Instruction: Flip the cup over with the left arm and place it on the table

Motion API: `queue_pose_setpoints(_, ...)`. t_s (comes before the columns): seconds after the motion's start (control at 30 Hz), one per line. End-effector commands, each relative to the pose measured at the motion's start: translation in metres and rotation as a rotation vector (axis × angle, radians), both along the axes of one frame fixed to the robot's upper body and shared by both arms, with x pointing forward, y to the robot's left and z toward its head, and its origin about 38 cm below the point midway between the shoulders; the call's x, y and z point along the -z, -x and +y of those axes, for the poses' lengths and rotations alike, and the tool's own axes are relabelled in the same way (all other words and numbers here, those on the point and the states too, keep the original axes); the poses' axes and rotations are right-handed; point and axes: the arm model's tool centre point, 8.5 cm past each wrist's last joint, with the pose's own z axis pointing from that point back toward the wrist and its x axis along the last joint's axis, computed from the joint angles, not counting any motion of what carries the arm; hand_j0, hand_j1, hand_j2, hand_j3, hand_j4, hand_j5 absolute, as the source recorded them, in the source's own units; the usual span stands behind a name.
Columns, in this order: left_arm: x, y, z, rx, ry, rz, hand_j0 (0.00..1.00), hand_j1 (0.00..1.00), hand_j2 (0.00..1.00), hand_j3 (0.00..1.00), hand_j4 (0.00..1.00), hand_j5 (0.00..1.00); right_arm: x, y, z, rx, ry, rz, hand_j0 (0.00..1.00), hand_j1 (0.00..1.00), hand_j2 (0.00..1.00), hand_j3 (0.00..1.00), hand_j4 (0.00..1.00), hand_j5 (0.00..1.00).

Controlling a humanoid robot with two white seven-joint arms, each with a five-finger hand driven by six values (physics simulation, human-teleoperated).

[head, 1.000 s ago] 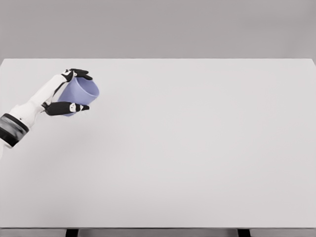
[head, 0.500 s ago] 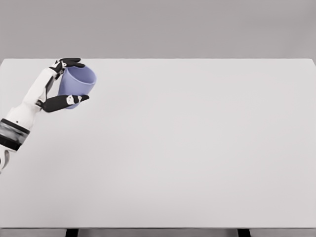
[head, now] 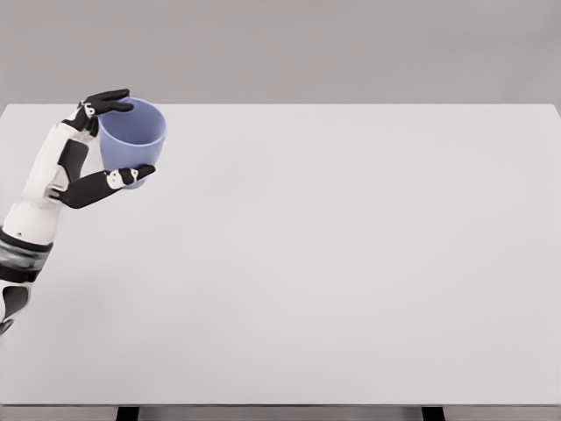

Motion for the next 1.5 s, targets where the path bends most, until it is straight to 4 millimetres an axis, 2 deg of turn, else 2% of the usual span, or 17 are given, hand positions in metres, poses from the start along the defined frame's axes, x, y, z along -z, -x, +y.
queue_pose_setpoints(0.0, 0.001, 0.000, 0.003, 0.004, 0.010, -0.014, 0.66, 0.66, 0.66, 0.66, 0.66, 0.66, 0.000, 0.000, 0.000, -0.001, 0.000, -0.001, 1.00, 1.00, 1.00, 1.00, 1.00, 1.00)
queue_pose_setpoints(0.23, 0.015, -0.011, 0.017, -0.065, 0.017, 0.008, 0.66, 0.66, 0.66, 0.66, 0.66, 0.66, 0.000, 0.000, 0.000, -0.001, 0.000, -0.001, 1.00, 1.00, 1.00, 1.00, 1.00, 1.00)
queue_pose_setpoints(0.33, 0.021, -0.017, 0.033, -0.115, 0.000, 0.023, 0.66, 0.66, 0.66, 0.66, 0.66, 0.66, 0.000, 0.000, 0.000, -0.001, 0.000, -0.001, 1.00, 1.00, 1.00, 1.00, 1.00, 1.00)
queue_pose_setpoints(0.47, 0.025, -0.017, 0.031, -0.114, 0.004, 0.030, 0.66, 0.66, 0.66, 0.66, 0.66, 0.66, 0.000, 0.000, 0.000, -0.001, 0.000, -0.001, 1.00, 1.00, 1.00, 1.00, 1.00, 1.00)
queue_pose_setpoints(0.6, 0.042, -0.016, 0.027, -0.123, 0.018, 0.067, 0.66, 0.66, 0.66, 0.66, 0.66, 0.66, 0.000, 0.000, 0.000, -0.001, 0.000, -0.001, 1.00, 1.00, 1.00, 1.00, 1.00, 1.00)
queue_pose_setpoints(0.97, 0.065, -0.011, 0.022, -0.138, 0.038, 0.115, 0.66, 0.66, 0.66, 0.66, 0.66, 0.66, 0.000, 0.000, 0.000, -0.001, 0.000, -0.001, 1.00, 1.00, 1.00, 1.00, 1.00, 1.00)
queue_pose_setpoints(1.3, 0.068, -0.011, 0.015, -0.158, 0.098, 0.112, 0.66, 0.66, 0.66, 0.66, 0.66, 0.66, 0.000, 0.000, 0.000, -0.001, 0.000, -0.001, 1.00, 1.00, 1.00, 1.00, 1.00, 1.00)
queue_pose_setpoints(1.47, 0.075, -0.010, 0.014, -0.166, 0.116, 0.131, 0.66, 0.66, 0.66, 0.66, 0.66, 0.66, 0.000, 0.000, 0.000, -0.001, 0.000, -0.001, 1.00, 1.00, 1.00, 1.00, 1.00, 1.00)
